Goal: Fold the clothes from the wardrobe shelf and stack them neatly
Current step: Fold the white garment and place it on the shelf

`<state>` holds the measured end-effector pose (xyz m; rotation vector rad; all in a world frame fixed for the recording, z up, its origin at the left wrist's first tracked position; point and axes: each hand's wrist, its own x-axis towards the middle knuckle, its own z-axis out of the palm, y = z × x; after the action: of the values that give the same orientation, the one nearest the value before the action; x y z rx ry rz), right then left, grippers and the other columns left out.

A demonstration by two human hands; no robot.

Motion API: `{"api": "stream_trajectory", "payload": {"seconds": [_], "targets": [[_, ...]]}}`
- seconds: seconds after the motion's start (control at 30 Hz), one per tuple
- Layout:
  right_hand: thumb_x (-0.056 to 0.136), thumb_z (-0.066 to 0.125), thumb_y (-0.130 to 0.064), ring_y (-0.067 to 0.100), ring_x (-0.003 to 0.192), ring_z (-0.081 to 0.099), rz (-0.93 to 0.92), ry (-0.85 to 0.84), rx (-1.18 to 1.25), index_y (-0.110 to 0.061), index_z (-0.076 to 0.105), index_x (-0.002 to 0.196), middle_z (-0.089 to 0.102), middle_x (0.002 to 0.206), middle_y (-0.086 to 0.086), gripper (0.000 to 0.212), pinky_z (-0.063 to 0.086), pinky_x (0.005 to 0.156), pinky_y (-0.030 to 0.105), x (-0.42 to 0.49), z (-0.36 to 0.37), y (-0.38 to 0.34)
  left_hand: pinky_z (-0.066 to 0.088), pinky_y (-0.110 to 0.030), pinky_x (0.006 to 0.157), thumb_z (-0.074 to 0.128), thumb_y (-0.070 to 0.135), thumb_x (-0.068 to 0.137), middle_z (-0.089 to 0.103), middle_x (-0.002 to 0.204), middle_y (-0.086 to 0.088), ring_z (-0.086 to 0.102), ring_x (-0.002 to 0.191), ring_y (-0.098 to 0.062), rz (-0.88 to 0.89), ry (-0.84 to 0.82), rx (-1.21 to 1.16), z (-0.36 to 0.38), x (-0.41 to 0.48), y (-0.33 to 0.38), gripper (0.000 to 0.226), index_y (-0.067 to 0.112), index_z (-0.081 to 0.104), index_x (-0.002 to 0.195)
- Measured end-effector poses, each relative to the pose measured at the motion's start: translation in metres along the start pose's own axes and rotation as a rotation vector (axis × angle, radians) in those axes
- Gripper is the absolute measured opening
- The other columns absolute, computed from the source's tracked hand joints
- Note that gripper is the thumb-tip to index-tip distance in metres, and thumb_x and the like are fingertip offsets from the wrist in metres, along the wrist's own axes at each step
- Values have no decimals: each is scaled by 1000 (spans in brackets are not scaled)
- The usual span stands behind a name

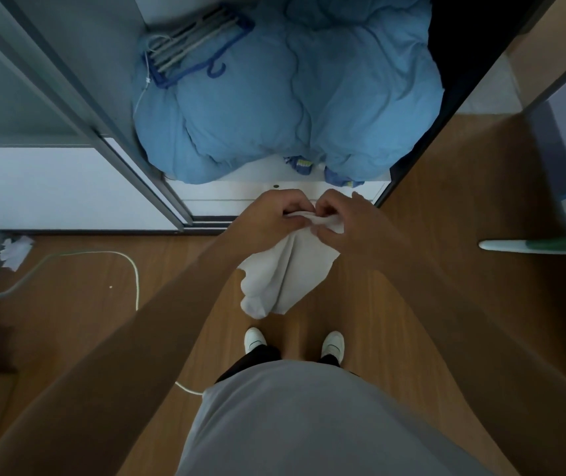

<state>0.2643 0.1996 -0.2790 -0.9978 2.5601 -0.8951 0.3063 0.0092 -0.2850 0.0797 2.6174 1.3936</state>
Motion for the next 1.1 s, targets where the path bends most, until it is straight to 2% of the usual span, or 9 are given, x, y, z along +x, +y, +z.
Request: {"api": "stream_trajectory", "payload": {"seconds": [0.13, 0.23, 0.4, 0.5, 0.57, 0.63, 0.73, 0.93, 1.1], "targets": [[93, 67, -32, 13, 69, 51, -26, 2, -19, -14, 58, 86, 60, 79, -1, 22, 31, 80, 30, 5, 4, 3, 51, -22, 75, 69, 7, 91, 73, 92, -5, 67, 80, -12, -23, 19, -62, 1, -2, 2, 10, 14, 64, 97], [96, 62, -35, 7, 70, 50, -25, 4, -47, -16, 62, 95, 67, 86, -2, 19, 35, 92, 35, 5, 7, 5, 48, -20, 71, 69, 10, 92, 76, 88, -3, 67, 75, -13, -55, 32, -84, -2, -4, 3, 21, 22, 52, 92], [98, 59, -33, 23, 99, 64, -29, -28, -77, -11, 74, 109, 71, 111, 7, 29, 47, 95, 50, 7, 0, 0, 48, -22, 77, 66, 12, 95, 73, 98, -3, 65, 83, -13, -43, 2, -74, -8, -8, 2, 21, 29, 54, 91], [101, 54, -37, 17, 111, 61, -28, -179, -67, -17, 75, 109, 69, 124, 0, 31, 34, 112, 50, 5, -3, -4, 53, -29, 85, 63, 13, 97, 70, 99, 0, 66, 93, -19, 0, -35, -56, -7, -10, -3, 12, 24, 62, 98], [102, 52, -37, 15, 106, 61, 1, -197, -83, -15, 74, 109, 71, 115, -1, 31, 22, 120, 43, 3, -3, -6, 53, -27, 85, 62, 13, 97, 68, 97, 5, 65, 92, -17, 22, -34, -50, -7, -11, -5, 14, 26, 65, 98], [101, 54, -33, 17, 94, 60, 30, -140, -104, -8, 74, 104, 70, 101, 2, 32, 30, 115, 37, 2, -3, -7, 51, -18, 83, 60, 12, 98, 67, 95, 9, 64, 91, -9, 46, -20, -19, -5, -11, -8, 15, 26, 67, 100], [99, 59, -26, 26, 90, 62, 42, -116, -94, -1, 74, 104, 67, 104, 14, 30, 50, 88, 39, 4, -5, -10, 43, -4, 76, 58, 16, 99, 68, 98, 8, 61, 85, -1, 19, 2, 74, -2, -9, -12, 15, 23, 70, 105], [89, 67, -9, 23, 71, 54, -17, -89, -10, 7, 66, 74, 61, 95, 12, 21, 37, 63, 28, 8, -11, -17, 45, -39, 86, 68, 23, 93, 74, 99, -8, 60, 93, -25, 152, 23, 359, -2, -20, -28, 19, 13, 76, 106], [85, 67, -5, 10, 63, 42, -42, -100, 82, 1, 55, 67, 54, 89, 8, 23, 32, 58, 20, 12, -13, -26, 46, -35, 90, 70, 28, 87, 67, 105, -6, 57, 101, -24, -46, -55, 500, 11, -22, -49, 29, 13, 74, 111]]}}
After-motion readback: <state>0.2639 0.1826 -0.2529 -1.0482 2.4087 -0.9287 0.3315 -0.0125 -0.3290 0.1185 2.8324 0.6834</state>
